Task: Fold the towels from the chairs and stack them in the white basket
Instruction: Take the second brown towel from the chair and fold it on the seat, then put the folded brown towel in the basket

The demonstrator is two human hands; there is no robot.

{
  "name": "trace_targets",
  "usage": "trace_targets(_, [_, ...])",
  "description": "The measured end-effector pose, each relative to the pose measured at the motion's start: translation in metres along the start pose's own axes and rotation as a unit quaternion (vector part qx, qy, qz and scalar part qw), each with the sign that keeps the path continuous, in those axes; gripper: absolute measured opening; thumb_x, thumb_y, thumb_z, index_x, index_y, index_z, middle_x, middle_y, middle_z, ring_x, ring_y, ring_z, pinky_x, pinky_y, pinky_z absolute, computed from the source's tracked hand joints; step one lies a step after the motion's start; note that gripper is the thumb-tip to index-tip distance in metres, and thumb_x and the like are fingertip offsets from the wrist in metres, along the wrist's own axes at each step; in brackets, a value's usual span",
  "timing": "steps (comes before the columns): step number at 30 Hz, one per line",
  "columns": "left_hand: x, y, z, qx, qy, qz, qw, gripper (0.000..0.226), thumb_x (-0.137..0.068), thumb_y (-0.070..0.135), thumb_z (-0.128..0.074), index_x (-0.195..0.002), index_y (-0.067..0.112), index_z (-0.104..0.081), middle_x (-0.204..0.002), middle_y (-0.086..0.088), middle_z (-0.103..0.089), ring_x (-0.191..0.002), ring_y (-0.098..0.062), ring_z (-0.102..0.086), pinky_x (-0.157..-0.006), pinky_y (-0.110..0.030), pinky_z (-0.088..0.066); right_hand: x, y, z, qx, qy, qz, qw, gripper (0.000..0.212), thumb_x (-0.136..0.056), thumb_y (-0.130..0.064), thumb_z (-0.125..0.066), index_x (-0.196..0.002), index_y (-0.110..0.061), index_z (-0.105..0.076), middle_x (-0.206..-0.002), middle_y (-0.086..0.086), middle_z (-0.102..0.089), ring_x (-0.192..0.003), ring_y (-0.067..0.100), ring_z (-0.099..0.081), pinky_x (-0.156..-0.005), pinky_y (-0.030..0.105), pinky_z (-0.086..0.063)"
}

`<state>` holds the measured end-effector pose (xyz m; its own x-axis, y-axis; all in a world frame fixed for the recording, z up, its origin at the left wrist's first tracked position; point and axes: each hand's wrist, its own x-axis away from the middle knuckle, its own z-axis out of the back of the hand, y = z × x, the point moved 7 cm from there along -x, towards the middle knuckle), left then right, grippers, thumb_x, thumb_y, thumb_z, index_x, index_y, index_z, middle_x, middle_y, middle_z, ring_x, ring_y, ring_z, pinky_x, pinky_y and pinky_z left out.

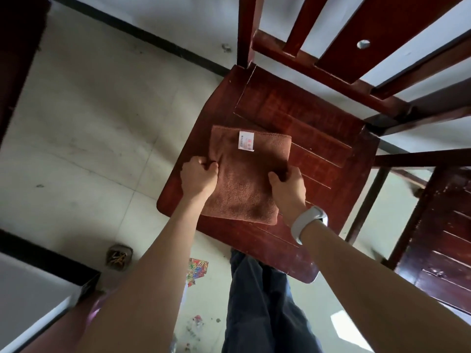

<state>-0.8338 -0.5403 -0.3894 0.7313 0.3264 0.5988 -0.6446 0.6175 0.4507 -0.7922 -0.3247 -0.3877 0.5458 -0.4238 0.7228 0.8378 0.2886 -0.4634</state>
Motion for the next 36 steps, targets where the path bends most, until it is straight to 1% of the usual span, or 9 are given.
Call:
trace_targets(4, [0.009,0.006,0.001,0.047,-0.002,-0.013,0.999,0.029,-0.084,0.023,-0.058,-0.103,0.002,-0.059,-0.104,-0.016,-0.063,-0.097,-0.03,-0.06,-0.089,-0.038,-0.048,0.012,0.0,0.006,-0.056,-0.007,0.0,0.998,0.043,-0.091,-0.022,-0.054,-0.131,-0.012,-0.041,-0.128,0.005,-0.053,-0.114,0.022,-0.051,-0.084,0.024,-0.038])
trace_targets(8, [0.042,0.023,0.012,0.09,0.005,-0.056,0.994,0.025,-0.087,0.016,-0.058,-0.106,0.001,-0.055,-0.1,-0.013,-0.063,-0.095,-0.028,-0.059,-0.082,-0.029,-0.043,0.03,0.001,0.027,-0.106,0.012,0.027,0.994,0.045,-0.089,-0.018,-0.056,-0.132,-0.013,-0.042,-0.128,0.003,-0.052,-0.118,0.019,-0.05,-0.088,0.021,-0.036])
trace_targets(13, [0.117,0.069,0.025,0.077,0.031,-0.148,0.986,0.033,-0.089,0.013,-0.055,-0.12,0.0,-0.053,-0.119,-0.015,-0.061,-0.112,-0.025,-0.055,-0.084,-0.003,-0.028,0.074,0.018,0.088,-0.149,0.038,0.035,0.987,0.043,-0.088,-0.017,-0.058,-0.129,-0.013,-0.045,-0.109,-0.001,-0.05,-0.102,0.012,-0.047,-0.089,0.023,-0.037])
trace_targets(17, [0.201,0.114,0.012,0.046,0.004,-0.23,0.972,0.034,-0.088,0.01,-0.058,-0.119,-0.003,-0.056,-0.119,-0.018,-0.062,-0.114,-0.028,-0.056,-0.089,-0.003,-0.026,0.125,0.057,0.165,-0.177,0.082,0.016,0.981,0.038,-0.088,-0.018,-0.058,-0.124,-0.015,-0.049,-0.104,0.003,-0.054,-0.098,0.023,-0.056,-0.09,0.034,-0.047])
trace_targets(19, [0.246,0.136,-0.007,0.031,-0.025,-0.262,0.964,0.033,-0.086,0.009,-0.06,-0.116,-0.004,-0.057,-0.116,-0.02,-0.063,-0.111,-0.03,-0.058,-0.09,-0.008,-0.031,0.154,0.086,0.211,-0.198,0.118,0.008,0.973,0.036,-0.088,-0.016,-0.059,-0.123,-0.014,-0.05,-0.101,0.003,-0.056,-0.097,0.023,-0.057,-0.084,0.029,-0.044])
trace_targets(25, [0.419,0.198,-0.089,-0.012,-0.122,-0.379,0.917,0.028,-0.086,0.009,-0.06,-0.112,0.0,-0.061,-0.108,-0.017,-0.067,-0.101,-0.028,-0.062,-0.082,-0.008,-0.033,0.258,0.21,0.354,-0.269,0.242,-0.002,0.932,0.03,-0.087,-0.012,-0.057,-0.117,-0.007,-0.052,-0.092,0.003,-0.055,-0.088,0.019,-0.052,-0.078,0.028,-0.039])
trace_targets(29, [0.561,0.218,-0.166,-0.057,-0.193,-0.441,0.875,0.032,-0.088,0.015,-0.058,-0.118,0.005,-0.058,-0.116,-0.013,-0.064,-0.109,-0.027,-0.058,-0.092,-0.026,-0.039,0.333,0.329,0.437,-0.349,0.307,-0.024,0.885,0.029,-0.089,-0.015,-0.056,-0.117,-0.009,-0.052,-0.1,0.011,-0.061,-0.083,0.021,-0.059,-0.07,0.022,-0.049])
trace_targets(33, [0.712,0.214,-0.247,-0.086,-0.269,-0.504,0.816,0.032,-0.087,0.014,-0.058,-0.118,0.004,-0.058,-0.116,-0.014,-0.064,-0.11,-0.027,-0.058,-0.085,-0.018,-0.034,0.414,0.454,0.506,-0.402,0.383,-0.065,0.83,0.028,-0.089,-0.015,-0.055,-0.117,-0.009,-0.053,-0.099,0.011,-0.062,-0.079,0.02,-0.059,-0.074,0.034,-0.051])
trace_targets(36, [0.816,0.201,-0.308,-0.116,-0.332,-0.541,0.764,0.028,-0.086,0.01,-0.059,-0.113,0.002,-0.061,-0.108,-0.016,-0.067,-0.101,-0.029,-0.061,-0.072,-0.011,-0.031,0.475,0.543,0.54,-0.437,0.452,-0.102,0.771,0.026,-0.089,-0.014,-0.055,-0.115,-0.009,-0.055,-0.095,0.007,-0.062,-0.078,0.018,-0.059,-0.072,0.03,-0.049])
